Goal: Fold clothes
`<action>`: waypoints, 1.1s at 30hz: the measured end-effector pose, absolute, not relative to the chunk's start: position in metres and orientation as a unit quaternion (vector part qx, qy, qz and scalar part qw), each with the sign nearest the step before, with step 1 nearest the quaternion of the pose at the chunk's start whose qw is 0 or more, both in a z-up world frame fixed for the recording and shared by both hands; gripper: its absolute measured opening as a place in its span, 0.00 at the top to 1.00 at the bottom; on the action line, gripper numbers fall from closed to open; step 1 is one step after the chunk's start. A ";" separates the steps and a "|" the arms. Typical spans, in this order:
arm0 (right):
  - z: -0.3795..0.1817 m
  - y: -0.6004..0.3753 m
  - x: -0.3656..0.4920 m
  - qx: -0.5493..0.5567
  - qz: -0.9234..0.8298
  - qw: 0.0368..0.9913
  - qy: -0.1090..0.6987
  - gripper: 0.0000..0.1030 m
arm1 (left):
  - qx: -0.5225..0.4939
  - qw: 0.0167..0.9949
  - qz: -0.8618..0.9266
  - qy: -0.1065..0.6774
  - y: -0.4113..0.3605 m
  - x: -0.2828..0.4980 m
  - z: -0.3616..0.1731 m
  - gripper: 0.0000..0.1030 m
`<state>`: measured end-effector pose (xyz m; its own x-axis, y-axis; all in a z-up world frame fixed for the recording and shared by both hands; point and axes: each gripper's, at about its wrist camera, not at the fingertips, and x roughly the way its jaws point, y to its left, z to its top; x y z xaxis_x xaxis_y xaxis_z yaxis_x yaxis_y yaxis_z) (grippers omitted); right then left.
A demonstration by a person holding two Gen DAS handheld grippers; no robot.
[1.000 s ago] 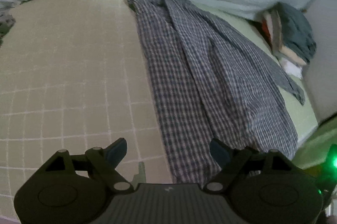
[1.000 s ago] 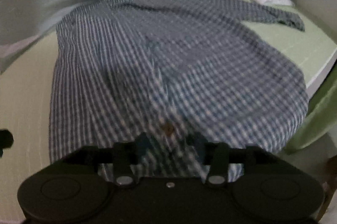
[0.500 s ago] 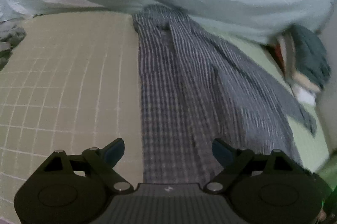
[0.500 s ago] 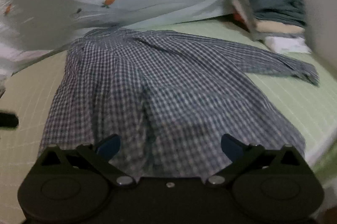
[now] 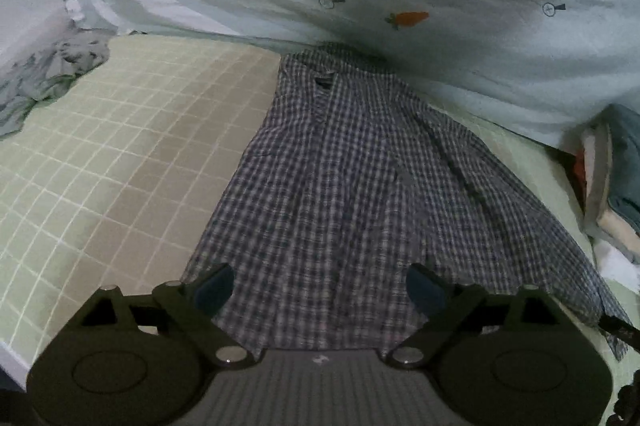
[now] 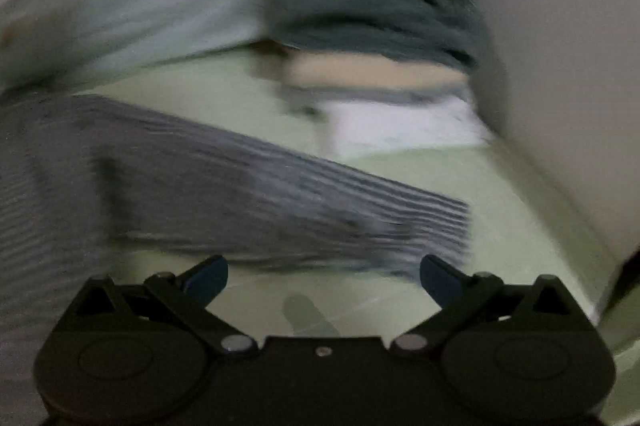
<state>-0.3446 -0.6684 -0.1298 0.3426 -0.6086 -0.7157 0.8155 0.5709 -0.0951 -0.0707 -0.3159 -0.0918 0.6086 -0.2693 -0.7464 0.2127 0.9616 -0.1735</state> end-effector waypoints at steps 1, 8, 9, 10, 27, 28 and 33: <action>-0.135 -0.684 -0.351 0.153 -0.449 0.798 0.371 0.00 | -0.029 0.898 -0.133 0.418 -0.320 -0.074 -0.091 0.07; -0.165 -0.736 -0.371 0.227 -0.446 0.780 0.375 0.00 | -0.016 0.897 -0.104 0.430 -0.336 -0.076 -0.091 0.06; -0.167 -0.738 -0.370 0.234 -0.443 0.781 0.373 0.00 | -0.016 0.896 -0.101 0.431 -0.335 -0.076 -0.089 0.06; -0.169 -0.740 -0.369 0.239 -0.441 0.782 0.371 0.00 | -0.016 0.897 -0.098 0.431 -0.333 -0.075 -0.087 0.06; -0.150 -0.726 -0.355 0.197 -0.390 0.830 0.346 0.77 | -0.009 0.891 -0.077 0.448 -0.295 -0.059 -0.091 0.06; -0.143 -0.721 -0.351 0.180 -0.388 0.837 0.342 0.80 | -0.010 0.892 -0.081 0.444 -0.294 -0.056 -0.090 0.06; -0.102 -0.687 -0.316 0.131 -0.345 0.880 0.298 0.85 | -0.018 0.897 -0.098 0.432 -0.289 -0.046 -0.085 0.06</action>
